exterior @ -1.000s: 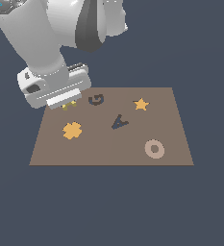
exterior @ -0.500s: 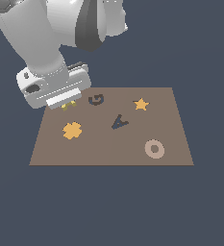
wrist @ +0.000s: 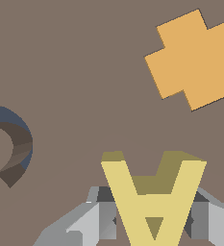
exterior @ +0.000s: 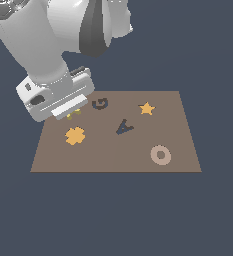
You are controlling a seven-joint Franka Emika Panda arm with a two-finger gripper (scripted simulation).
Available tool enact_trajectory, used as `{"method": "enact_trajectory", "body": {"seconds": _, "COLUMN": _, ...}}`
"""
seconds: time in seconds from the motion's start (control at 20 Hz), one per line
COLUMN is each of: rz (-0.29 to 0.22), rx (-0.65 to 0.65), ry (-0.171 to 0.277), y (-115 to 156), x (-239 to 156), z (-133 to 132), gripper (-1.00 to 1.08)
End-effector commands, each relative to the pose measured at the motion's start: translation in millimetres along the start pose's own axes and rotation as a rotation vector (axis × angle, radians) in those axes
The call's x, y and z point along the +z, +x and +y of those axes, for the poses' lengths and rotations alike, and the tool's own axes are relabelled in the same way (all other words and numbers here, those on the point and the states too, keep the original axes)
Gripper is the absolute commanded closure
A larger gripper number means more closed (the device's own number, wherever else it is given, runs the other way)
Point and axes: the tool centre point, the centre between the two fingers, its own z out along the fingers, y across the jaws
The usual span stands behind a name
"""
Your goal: Insert a designated object into the corresponding slot on a board.
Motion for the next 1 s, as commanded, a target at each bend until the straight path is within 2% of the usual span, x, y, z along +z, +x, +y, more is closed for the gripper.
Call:
{"method": "enact_trajectory", "body": {"seconds": 0.0, "rz": 0.000, "rx": -0.067, "ry": 0.000, "y": 9, "x": 0, "z": 2, "gripper": 1.08}}
{"method": "enact_trajectory", "body": {"seconds": 0.5, "rz": 0.000, "rx": -0.466, "ry": -0.001, "y": 61, "x": -2, "z": 4, "gripper": 1.08}}
{"method": "enact_trajectory", "body": {"seconds": 0.95, "rz": 0.000, "rx": -0.938, "ry": -0.001, "y": 118, "x": -4, "z": -22, "gripper": 1.08}}
